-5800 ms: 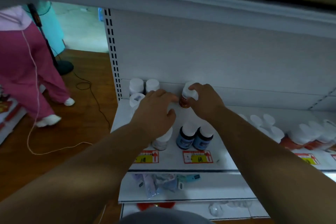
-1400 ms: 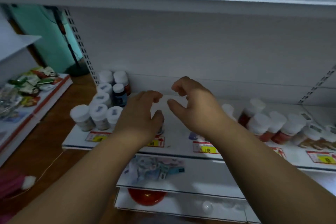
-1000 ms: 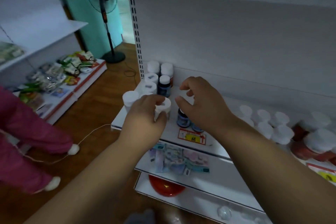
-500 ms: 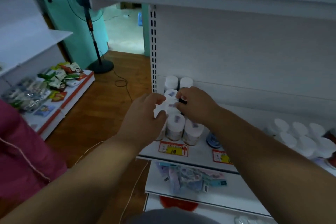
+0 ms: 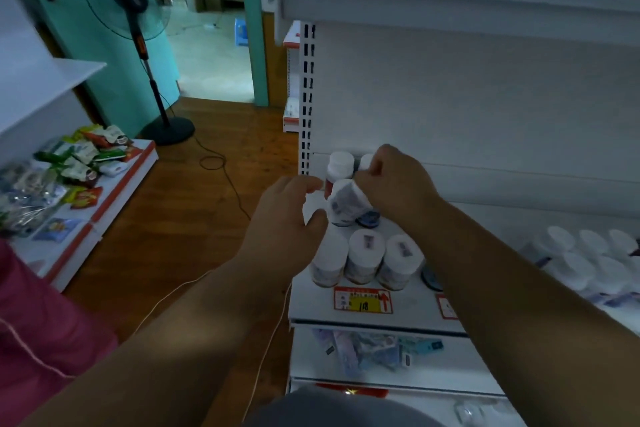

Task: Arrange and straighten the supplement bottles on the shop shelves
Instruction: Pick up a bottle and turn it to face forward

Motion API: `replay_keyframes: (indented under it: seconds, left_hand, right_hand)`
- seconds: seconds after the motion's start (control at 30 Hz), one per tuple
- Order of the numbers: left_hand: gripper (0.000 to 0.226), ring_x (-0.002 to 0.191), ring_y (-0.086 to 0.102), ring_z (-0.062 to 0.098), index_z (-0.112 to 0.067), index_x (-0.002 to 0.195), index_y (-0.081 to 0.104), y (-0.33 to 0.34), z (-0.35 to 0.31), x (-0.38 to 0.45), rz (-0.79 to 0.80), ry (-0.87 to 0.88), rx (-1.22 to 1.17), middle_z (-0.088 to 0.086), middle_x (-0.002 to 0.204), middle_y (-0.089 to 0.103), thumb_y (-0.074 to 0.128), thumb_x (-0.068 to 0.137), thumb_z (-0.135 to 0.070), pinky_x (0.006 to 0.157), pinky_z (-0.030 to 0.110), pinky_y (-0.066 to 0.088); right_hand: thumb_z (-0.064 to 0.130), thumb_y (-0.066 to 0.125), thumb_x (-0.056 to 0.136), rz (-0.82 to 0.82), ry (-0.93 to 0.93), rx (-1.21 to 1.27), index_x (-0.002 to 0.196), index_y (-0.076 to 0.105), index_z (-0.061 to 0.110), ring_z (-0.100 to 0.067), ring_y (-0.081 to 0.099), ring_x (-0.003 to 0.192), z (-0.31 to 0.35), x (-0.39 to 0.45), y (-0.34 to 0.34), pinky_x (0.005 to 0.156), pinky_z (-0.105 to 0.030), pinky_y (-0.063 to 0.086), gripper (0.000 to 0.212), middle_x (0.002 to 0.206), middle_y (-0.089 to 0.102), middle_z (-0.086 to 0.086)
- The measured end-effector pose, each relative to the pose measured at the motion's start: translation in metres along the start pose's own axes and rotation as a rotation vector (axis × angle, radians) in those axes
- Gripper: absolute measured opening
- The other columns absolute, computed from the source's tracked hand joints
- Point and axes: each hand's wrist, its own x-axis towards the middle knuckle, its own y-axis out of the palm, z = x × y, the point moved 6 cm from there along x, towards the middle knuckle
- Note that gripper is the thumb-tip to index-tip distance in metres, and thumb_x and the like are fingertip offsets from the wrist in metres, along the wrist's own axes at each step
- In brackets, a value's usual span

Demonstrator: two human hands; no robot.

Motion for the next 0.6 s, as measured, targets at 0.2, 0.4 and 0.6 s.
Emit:
replay_keyframes:
  seconds: [0.2, 0.4, 0.6]
  left_hand:
    - [0.052, 0.103, 0.045, -0.014, -0.04, 0.124, 0.047, -0.019, -0.022, -0.004, 0.024, -0.002, -0.24, -0.027, 0.109, 0.048, 0.042, 0.081, -0.068, 0.076, 0.018, 0.046]
    - [0.071, 0.102, 0.047, -0.011, -0.039, 0.127, 0.048, -0.025, -0.039, -0.018, 0.143, -0.001, -0.339, -0.026, 0.11, 0.051, 0.035, 0.073, -0.083, 0.081, 0.023, 0.047]
    - [0.066, 0.102, 0.05, -0.006, -0.035, 0.125, 0.05, -0.026, -0.037, -0.024, 0.152, -0.013, -0.361, -0.023, 0.113, 0.052, 0.035, 0.076, -0.077, 0.082, 0.028, 0.05]
  right_hand:
    - [0.048, 0.049, 0.091, -0.031, 0.124, 0.604, 0.074, 0.051, 0.025, -0.013, 0.05, 0.066, 0.006, -0.034, -0.031, 0.06, -0.03, 0.042, 0.028, 0.073, 0.052, 0.004]
    - [0.074, 0.063, 0.06, 0.131, 0.231, 0.904, 0.079, 0.055, 0.021, -0.026, 0.061, 0.078, 0.031, -0.055, -0.033, 0.081, -0.054, 0.054, 0.058, 0.079, 0.06, -0.006]
    - [0.067, 0.08, 0.051, 0.194, 0.32, 1.096, 0.101, 0.057, 0.009, -0.043, 0.064, 0.092, 0.039, -0.061, -0.028, 0.087, -0.064, 0.05, 0.081, 0.094, 0.058, -0.028]
